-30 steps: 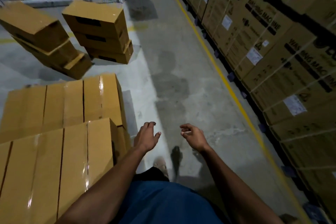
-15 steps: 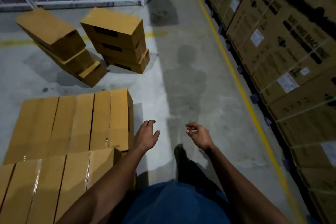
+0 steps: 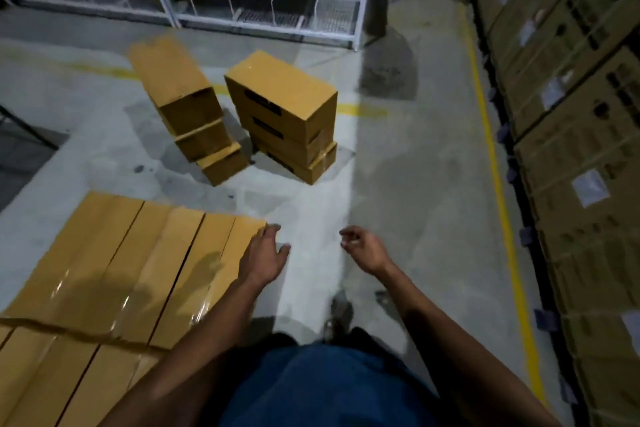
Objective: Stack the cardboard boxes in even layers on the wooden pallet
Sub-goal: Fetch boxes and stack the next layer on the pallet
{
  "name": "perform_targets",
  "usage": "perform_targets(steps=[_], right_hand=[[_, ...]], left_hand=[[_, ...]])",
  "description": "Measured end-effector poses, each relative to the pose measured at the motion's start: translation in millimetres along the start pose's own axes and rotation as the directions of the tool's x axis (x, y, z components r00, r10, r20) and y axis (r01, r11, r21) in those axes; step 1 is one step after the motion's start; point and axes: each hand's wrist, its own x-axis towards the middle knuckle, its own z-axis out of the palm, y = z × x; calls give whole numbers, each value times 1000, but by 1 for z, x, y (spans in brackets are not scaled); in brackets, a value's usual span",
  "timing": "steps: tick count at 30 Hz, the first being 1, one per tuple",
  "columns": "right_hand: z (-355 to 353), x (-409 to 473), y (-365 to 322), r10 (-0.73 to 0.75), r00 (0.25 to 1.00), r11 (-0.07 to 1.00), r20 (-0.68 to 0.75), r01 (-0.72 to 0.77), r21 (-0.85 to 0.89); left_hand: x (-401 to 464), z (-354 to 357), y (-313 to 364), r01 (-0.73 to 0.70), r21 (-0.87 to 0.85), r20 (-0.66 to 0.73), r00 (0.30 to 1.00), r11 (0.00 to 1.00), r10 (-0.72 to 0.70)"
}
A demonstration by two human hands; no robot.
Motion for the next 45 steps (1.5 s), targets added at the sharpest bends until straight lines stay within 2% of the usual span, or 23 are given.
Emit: perform_targets(steps=[4, 7, 15, 20, 24, 27, 34, 45], right_hand=[[-21, 68, -34, -47, 999, 999, 5, 47, 9], [-23, 122, -46, -69, 995, 997, 69, 68, 22], [-33, 263, -66, -35, 993, 998, 112, 39, -39], [-53, 368, -109, -10, 994, 997, 106, 18, -75], [-64, 456, -160, -50, 994, 996, 98, 57, -72], [-67, 507, -190, -73, 991, 994, 110, 82, -74], [-61, 605, -237, -106, 957, 982, 271, 144, -125], [-80, 776, -288, -129, 901, 952, 414, 229, -203]], left_hand=[[55, -5, 12, 61, -25, -9, 998, 998, -61], [99, -6, 17, 127, -45, -9, 992, 991, -128], [252, -19, 10, 160, -33, -22, 987, 987, -160], [366, -56, 14, 221, -67, -30, 974, 973, -223], [458, -100, 18, 183, -64, -47, 981, 981, -186], [510, -128, 19, 212, -78, -81, 973, 974, -218], [578, -154, 11, 262, -159, -103, 955, 952, -279], [653, -158, 23, 479, -242, -127, 847, 844, -517]])
